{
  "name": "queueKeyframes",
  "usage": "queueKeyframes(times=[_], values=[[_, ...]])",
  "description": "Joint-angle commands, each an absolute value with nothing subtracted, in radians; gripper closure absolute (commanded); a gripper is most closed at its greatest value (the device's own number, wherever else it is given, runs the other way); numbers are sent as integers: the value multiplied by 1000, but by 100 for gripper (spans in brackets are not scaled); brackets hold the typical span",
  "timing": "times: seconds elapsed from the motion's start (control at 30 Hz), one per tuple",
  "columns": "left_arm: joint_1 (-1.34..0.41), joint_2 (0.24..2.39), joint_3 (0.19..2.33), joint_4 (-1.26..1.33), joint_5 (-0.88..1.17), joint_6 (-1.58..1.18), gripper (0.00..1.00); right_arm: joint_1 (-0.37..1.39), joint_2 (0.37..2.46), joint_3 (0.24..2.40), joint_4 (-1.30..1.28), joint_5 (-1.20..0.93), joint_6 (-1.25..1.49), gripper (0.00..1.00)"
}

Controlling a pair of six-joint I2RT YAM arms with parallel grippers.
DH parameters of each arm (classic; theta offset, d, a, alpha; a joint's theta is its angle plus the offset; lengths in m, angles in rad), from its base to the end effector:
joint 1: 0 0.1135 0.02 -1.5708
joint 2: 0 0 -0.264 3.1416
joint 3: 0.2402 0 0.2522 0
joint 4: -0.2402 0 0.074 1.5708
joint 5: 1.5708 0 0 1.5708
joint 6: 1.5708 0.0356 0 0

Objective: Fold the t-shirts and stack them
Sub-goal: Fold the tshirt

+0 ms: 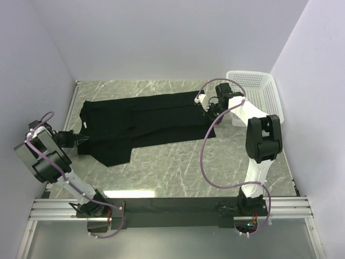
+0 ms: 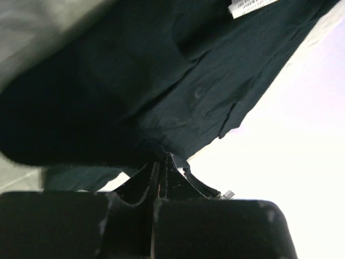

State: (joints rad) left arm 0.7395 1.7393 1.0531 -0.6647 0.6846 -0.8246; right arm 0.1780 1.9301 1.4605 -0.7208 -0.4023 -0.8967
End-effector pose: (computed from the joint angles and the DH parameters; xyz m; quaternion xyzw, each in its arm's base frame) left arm 0.2471 0.1950 0.1658 -0.6337 0.6902 -0.3377 0.0891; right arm 0.3893 0.0842 0.2042 -0.5249 0.8072 0.1185 0.2424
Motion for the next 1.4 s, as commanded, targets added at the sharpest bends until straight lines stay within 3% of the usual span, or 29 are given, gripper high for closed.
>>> queueKeyframes(times=[0.0, 1.37], values=[[697, 1785, 1124, -624, 710, -795, 99, 172, 1942, 1506, -709, -388, -864, 100], [626, 1954, 1336, -601, 676, -808, 99, 172, 2031, 1588, -643, -324, -759, 100]])
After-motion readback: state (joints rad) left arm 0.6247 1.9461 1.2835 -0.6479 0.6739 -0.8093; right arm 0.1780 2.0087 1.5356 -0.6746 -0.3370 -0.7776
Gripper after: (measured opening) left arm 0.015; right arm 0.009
